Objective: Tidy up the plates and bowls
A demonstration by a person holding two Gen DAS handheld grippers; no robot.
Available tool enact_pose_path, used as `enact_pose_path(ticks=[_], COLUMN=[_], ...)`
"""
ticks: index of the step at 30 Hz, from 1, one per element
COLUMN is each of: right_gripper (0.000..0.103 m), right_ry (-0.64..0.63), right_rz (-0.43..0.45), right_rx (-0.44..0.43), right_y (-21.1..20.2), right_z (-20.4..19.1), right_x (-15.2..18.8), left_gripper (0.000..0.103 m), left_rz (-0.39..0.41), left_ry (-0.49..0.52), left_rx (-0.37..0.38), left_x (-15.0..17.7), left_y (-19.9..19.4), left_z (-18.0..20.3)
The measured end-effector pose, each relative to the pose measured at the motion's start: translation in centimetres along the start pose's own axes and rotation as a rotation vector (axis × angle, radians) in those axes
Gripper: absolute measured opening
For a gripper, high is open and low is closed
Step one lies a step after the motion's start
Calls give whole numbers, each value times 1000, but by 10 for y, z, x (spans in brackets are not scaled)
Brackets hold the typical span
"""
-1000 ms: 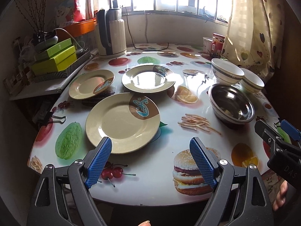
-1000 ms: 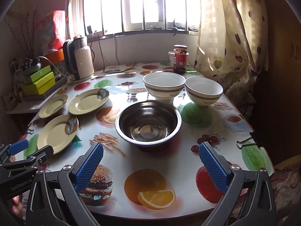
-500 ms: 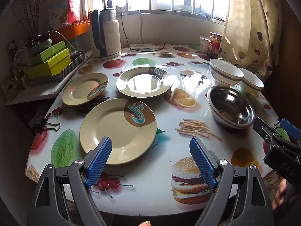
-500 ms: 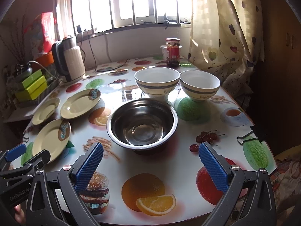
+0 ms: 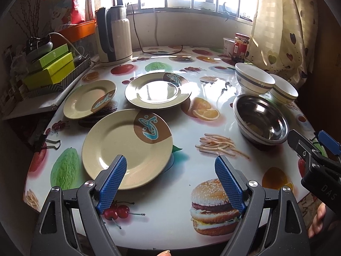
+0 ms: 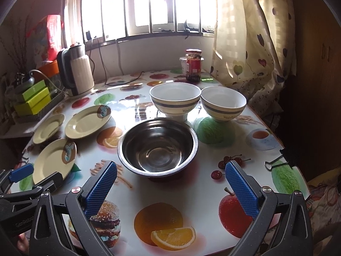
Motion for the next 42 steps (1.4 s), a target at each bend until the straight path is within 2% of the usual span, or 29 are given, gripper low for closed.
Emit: enact_pose_path(ticks=[36,42], right_gripper=[103,103], right_ry=[-16,-36], right_rz=[-2,2], right_rx=[-7,-37], right_y=[0,3], right_z=[-5,-16], right_x=[1,-4], left_gripper=[85,85], left_rz=[2,8], left_ry=[-12,-23], left_rx=[-1,-9], left_x=[-1,-9], left_y=[-1,-1], left_z=[-4,-13])
Point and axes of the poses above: each gripper's, at about its wrist camera, not at the fingertips, and y roughly the way its jaws point, z to its right, x to its underside, the point moved 10 cm from there along y, roughly the way its jaws point, and after that the axes turned 8 degrees about x, right-handed, at the moved point
